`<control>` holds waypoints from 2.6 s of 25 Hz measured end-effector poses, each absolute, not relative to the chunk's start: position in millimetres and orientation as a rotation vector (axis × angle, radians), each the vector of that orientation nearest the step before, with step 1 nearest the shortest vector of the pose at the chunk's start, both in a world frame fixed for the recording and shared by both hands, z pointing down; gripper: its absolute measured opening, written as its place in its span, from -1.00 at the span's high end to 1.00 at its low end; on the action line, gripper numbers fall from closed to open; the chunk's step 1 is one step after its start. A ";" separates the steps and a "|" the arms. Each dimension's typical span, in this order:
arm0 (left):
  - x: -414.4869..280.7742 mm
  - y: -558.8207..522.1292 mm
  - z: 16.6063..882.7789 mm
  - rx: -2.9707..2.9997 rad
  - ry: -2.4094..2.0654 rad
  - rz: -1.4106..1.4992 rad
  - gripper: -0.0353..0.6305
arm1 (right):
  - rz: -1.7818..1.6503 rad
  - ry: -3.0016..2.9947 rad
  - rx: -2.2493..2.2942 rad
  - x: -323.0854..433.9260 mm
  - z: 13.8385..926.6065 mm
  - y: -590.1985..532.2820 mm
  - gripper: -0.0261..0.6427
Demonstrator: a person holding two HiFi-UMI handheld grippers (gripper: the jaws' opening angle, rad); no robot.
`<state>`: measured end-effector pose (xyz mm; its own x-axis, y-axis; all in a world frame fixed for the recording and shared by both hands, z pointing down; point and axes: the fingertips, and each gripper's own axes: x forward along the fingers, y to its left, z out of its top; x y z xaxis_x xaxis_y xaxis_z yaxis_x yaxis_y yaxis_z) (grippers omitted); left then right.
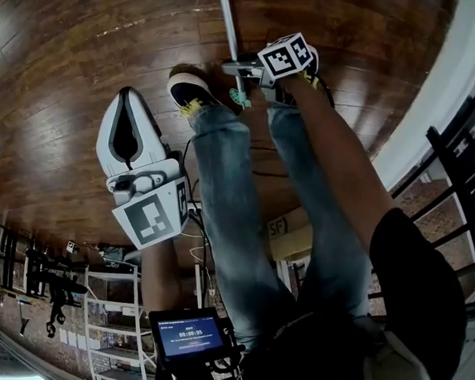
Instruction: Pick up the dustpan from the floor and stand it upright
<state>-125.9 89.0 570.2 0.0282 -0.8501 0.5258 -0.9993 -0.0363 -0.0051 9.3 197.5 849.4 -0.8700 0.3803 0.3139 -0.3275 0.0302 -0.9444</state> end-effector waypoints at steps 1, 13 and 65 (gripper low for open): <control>-126.9 87.6 565.1 1.940 -1.887 0.547 0.83 | 1.940 -1.811 -0.066 7.4 836.6 195.0 0.74; -106.8 15.8 467.3 2.095 -1.851 0.436 0.84 | 2.229 -1.550 -0.076 1.5 714.5 149.4 0.67; -39.4 -94.5 314.8 2.355 -1.780 0.367 0.83 | 2.116 -1.519 0.112 71.4 586.9 80.1 -0.29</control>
<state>-39.4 -94.5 314.8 0.2584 -0.9204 0.2933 -0.9614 -0.2749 -0.0156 71.4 80.1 586.9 -0.8572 0.3669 0.3615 -0.4599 -0.2290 -0.8580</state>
